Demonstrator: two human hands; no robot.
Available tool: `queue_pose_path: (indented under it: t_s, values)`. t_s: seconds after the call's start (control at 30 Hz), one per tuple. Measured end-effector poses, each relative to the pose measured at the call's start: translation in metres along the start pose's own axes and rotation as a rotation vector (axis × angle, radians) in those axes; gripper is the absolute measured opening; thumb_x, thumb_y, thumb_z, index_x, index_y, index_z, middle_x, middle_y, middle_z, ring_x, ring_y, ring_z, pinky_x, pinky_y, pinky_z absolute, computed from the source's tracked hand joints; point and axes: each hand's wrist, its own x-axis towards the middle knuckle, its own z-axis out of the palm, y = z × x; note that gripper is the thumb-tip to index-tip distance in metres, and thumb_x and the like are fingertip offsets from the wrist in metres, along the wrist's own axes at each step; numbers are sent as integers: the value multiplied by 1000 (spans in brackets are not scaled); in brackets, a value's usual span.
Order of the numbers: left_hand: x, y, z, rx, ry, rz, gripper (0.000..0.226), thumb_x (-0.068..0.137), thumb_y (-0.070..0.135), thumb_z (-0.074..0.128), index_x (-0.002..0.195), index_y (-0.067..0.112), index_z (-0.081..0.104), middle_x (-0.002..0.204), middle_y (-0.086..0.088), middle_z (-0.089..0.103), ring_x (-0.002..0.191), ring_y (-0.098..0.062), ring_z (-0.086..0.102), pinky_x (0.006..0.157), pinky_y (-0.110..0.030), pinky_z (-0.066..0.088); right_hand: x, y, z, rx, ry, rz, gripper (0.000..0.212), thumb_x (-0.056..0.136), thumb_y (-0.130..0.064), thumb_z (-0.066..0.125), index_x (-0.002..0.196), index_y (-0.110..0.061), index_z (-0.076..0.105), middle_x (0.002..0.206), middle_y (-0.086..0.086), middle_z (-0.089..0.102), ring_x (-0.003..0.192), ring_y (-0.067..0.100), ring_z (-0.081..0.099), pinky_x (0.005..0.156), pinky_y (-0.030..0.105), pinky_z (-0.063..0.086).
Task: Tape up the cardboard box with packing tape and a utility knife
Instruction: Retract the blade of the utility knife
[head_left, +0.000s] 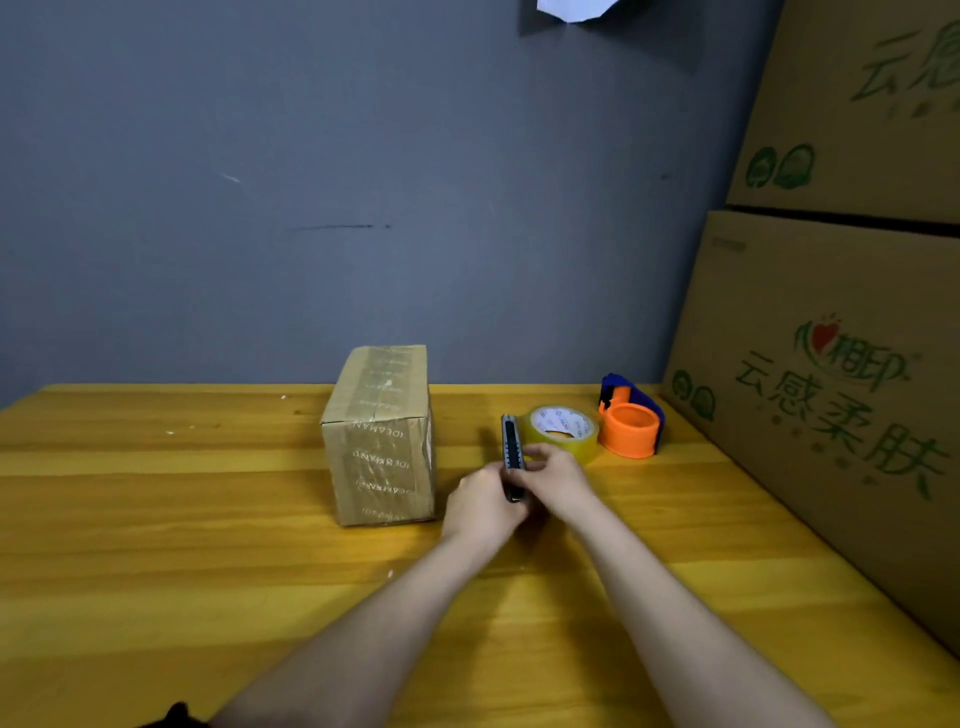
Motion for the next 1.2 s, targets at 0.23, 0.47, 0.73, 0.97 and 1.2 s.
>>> queue_pose_path:
  t_s: [0.23,0.47,0.73,0.97,1.2]
  values:
    - [18,2,3,86,-63,-97,37,83,27,56,117,14,62,117,-17,58,107,-38,59,87,-38,47,10,1,9,50,-47,44,26,87,-6,50,104,-3,70,105,17,69,96,31,62,86,37,48]
    - [34,3,1,176,-121,-163,38,91,30,46,123,13,59,126,-18,48,110,-38,56,91,-38,45,11,3,14,161,-24,52,31,94,-12,40,110,-2,65,118,17,64,113,33,56,99,39,42]
    - [44,4,0,296,-167,-200,39,94,33,41,124,13,57,132,-13,40,110,-34,56,87,-37,45,14,5,20,201,-88,113,35,90,-37,33,105,-23,62,120,12,62,110,29,56,101,40,42]
    - [47,2,5,426,-158,-186,37,95,7,33,126,8,52,139,-13,34,117,-32,53,94,-39,44,12,1,19,11,-45,85,40,98,-27,25,121,-12,54,136,16,50,125,36,39,104,37,32]
    - [42,6,1,360,-237,-202,45,92,8,41,137,7,40,146,-14,23,124,-34,47,99,-39,43,10,-1,14,53,-47,80,39,97,-28,32,122,-10,56,131,17,55,120,32,49,98,35,37]
